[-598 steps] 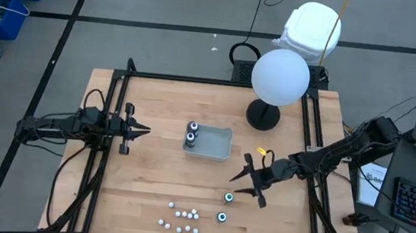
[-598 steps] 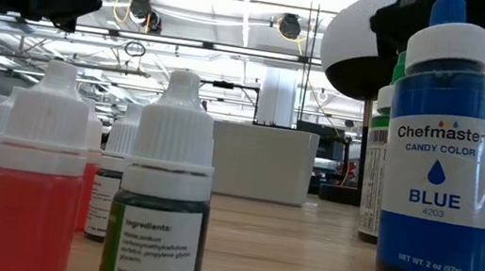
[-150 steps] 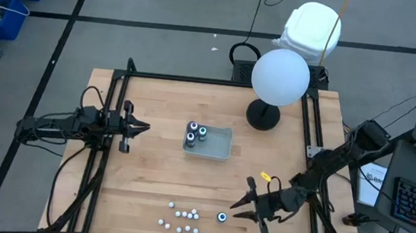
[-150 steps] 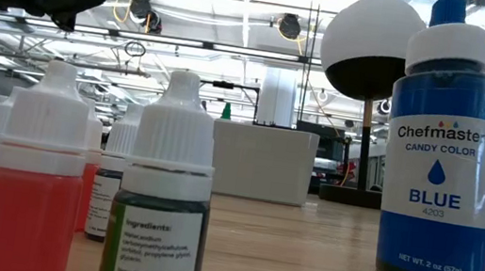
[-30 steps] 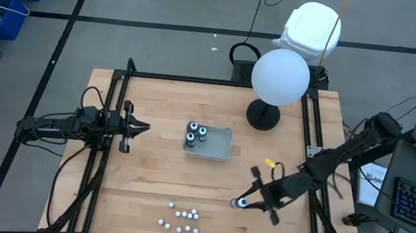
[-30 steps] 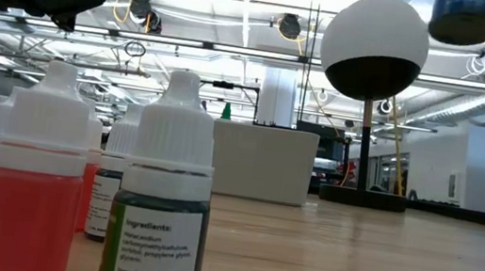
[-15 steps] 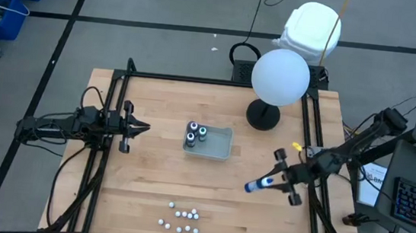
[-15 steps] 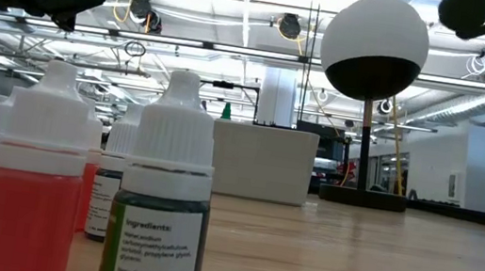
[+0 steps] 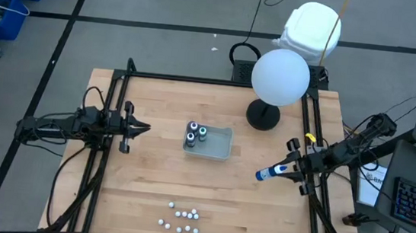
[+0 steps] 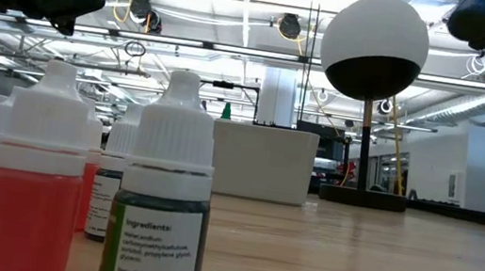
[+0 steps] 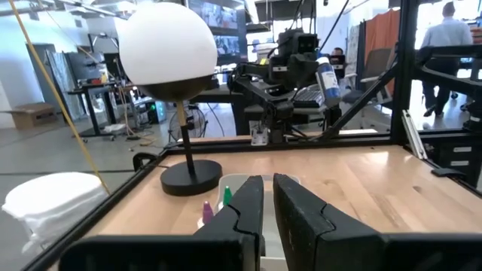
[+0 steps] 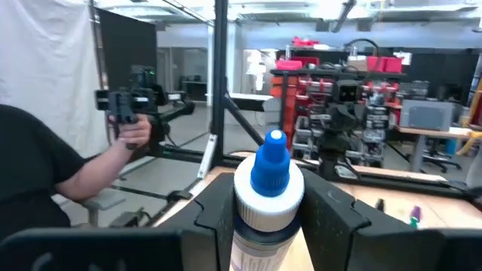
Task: Pick & Place food coloring
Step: Put the large blue food coloring bottle into the gray bin
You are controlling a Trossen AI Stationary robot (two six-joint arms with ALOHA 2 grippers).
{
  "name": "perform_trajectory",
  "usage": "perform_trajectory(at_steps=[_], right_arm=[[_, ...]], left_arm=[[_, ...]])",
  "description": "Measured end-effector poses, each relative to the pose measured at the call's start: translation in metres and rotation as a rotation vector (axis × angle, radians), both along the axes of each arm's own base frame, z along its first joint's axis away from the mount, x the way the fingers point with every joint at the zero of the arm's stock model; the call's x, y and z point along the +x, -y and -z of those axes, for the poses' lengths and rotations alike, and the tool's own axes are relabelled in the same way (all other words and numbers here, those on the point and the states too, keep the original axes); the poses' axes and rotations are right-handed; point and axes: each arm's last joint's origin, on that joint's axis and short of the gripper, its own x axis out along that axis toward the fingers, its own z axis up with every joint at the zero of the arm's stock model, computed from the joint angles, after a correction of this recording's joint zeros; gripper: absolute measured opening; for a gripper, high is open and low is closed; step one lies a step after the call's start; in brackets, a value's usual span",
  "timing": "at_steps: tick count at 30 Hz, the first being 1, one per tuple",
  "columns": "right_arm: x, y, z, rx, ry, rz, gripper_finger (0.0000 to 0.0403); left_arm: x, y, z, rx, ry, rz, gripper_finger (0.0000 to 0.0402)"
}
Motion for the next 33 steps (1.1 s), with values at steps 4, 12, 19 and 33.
perform_trajectory(at_steps=[4,12,19,33], right_arm=[[0.001,0.000,0.004,-0.021,-0.036,0.023,0.0113],[0.003,0.000,0.025,-0.052,-0.074,0.031,0.0112],[0.004,0.002,0.028,-0.044,-0.064,0.053,0.0110],[0.005,0.004,0.027,-0.038,-0.058,0.068,0.0111]], left_arm=[[0.000,0.000,0.000,-0.026,-0.001,0.002,0.0042],[0.000,0.000,0.006,-0.089,-0.053,0.005,0.0042],[0.000,0.000,0.006,-0.090,-0.056,0.005,0.0042],[0.000,0.000,0.004,-0.074,-0.037,0.004,0.0042]])
